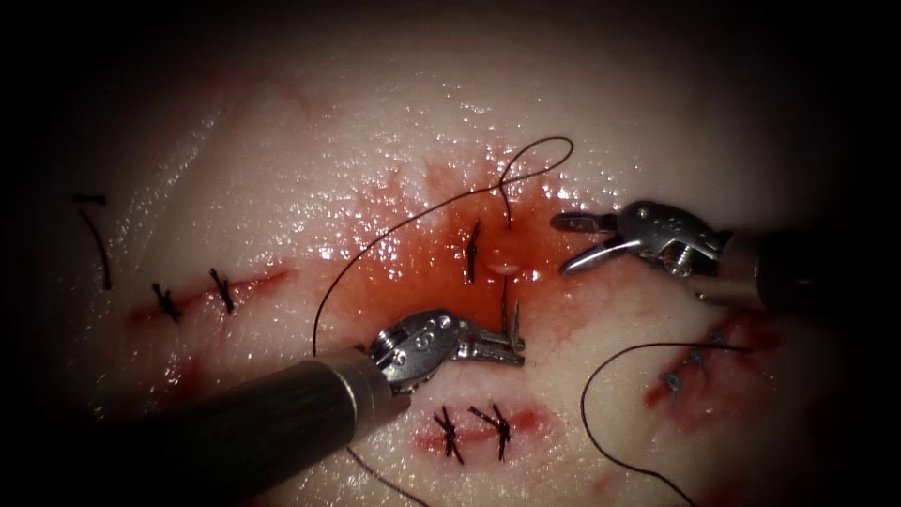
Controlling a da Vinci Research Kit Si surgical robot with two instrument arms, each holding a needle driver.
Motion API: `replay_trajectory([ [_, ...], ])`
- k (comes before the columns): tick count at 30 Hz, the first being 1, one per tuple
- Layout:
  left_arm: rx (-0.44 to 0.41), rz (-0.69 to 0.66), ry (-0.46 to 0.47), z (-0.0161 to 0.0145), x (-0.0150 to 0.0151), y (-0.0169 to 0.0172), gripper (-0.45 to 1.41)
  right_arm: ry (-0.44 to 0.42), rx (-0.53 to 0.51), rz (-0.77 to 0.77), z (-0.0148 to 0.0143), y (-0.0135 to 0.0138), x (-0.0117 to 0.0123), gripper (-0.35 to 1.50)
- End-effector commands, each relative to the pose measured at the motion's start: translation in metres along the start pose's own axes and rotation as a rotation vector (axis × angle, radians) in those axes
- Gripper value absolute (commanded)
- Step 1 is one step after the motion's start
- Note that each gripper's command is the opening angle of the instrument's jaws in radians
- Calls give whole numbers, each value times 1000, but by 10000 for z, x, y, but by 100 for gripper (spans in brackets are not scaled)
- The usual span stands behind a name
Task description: Wound Closure
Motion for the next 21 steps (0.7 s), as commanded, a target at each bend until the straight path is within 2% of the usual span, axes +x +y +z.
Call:
replay_trajectory([
  [1,-9,3,2,4,-1,-1,-45,-1,14,-2,2,-3,-10,73],
  [2,-15,1,2,2,2,3,-45,-2,17,-4,-1,-5,-12,69],
  [4,-28,148,2,-1,13,14,-45,-3,2,-14,-6,-8,-16,68],
  [5,1,280,5,-4,28,26,-45,-3,-11,25,-9,-11,-19,86],
  [8,56,440,-4,-6,49,42,-45,14,-43,118,-12,-15,-23,128],
  [9,115,626,-13,-8,73,56,-45,36,-62,246,-11,-22,-22,137],
  [13,248,894,-77,-13,105,63,-45,64,-30,461,-10,-37,-13,133],
  [14,248,894,-77,-13,105,63,-45,64,-30,461,-10,-37,-13,133],
  [15,299,948,-102,-15,114,60,-45,67,-23,526,-11,-42,-7,133],
  [17,347,1018,-121,-19,121,54,-45,75,-12,605,-13,-46,0,135],
  [21,424,1087,-150,-23,131,45,-45,79,5,707,-19,-55,12,135],
])
